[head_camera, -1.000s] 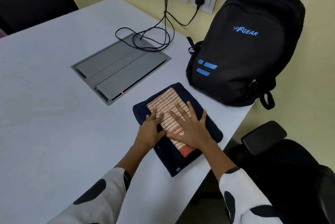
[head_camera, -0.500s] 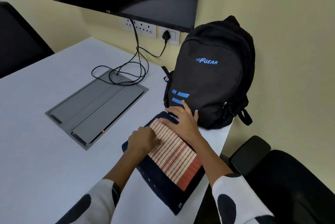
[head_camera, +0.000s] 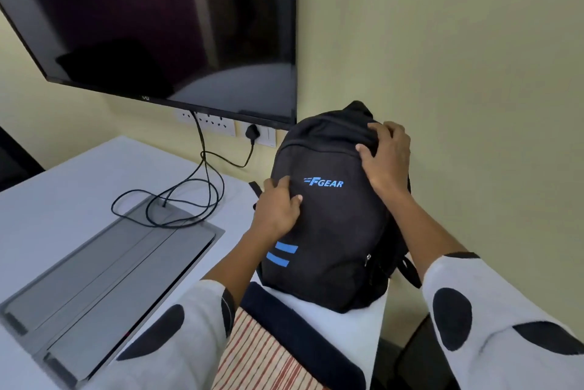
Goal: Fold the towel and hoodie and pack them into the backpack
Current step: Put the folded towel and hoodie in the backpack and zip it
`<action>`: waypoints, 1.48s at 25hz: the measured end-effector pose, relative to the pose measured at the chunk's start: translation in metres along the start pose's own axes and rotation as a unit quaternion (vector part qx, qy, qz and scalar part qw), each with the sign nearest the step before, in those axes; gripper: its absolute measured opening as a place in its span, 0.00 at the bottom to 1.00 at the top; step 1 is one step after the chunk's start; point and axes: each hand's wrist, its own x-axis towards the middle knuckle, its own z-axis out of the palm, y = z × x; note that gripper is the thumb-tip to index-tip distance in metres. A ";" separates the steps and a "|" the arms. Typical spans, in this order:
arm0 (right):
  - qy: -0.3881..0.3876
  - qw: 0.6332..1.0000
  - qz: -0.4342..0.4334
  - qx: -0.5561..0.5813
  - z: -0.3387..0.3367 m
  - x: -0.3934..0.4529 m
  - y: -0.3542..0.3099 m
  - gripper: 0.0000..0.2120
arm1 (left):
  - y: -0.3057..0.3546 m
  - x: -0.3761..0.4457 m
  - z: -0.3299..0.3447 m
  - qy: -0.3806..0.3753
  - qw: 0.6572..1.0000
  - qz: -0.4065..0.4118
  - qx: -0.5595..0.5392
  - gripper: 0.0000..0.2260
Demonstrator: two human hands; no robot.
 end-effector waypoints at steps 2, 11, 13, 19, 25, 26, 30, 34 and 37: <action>-0.067 0.997 0.026 -0.017 0.006 0.016 0.013 0.36 | 0.009 0.016 0.004 0.034 0.999 0.026 0.016 0.22; -0.117 0.988 0.050 0.085 0.007 0.015 0.025 0.13 | 0.006 0.070 0.007 0.067 0.987 -0.114 -0.089 0.29; -0.083 0.987 0.039 0.134 0.004 0.006 0.017 0.08 | 0.001 0.067 0.006 0.077 0.981 -0.148 -0.104 0.23; -0.008 0.972 0.004 0.233 -0.024 -0.009 -0.026 0.06 | 0.001 0.025 -0.018 0.175 0.951 -0.164 -0.193 0.11; 0.016 0.959 -0.112 0.259 -0.069 -0.019 -0.115 0.05 | -0.002 -0.023 -0.082 0.240 0.910 -0.136 -0.311 0.14; 0.021 0.957 -0.128 0.260 -0.077 -0.022 -0.132 0.06 | -0.002 -0.033 -0.095 0.253 0.902 -0.131 -0.324 0.14; 0.032 0.941 -0.177 0.288 -0.102 -0.043 -0.203 0.07 | -0.005 -0.080 -0.158 0.328 0.873 -0.111 -0.342 0.14; 0.023 0.921 -0.189 0.341 -0.115 -0.083 -0.280 0.09 | -0.033 -0.133 -0.226 0.396 0.871 -0.089 -0.276 0.16; -0.007 0.901 -0.161 0.403 -0.115 -0.135 -0.337 0.08 | -0.073 -0.179 -0.282 0.419 0.869 -0.094 -0.245 0.17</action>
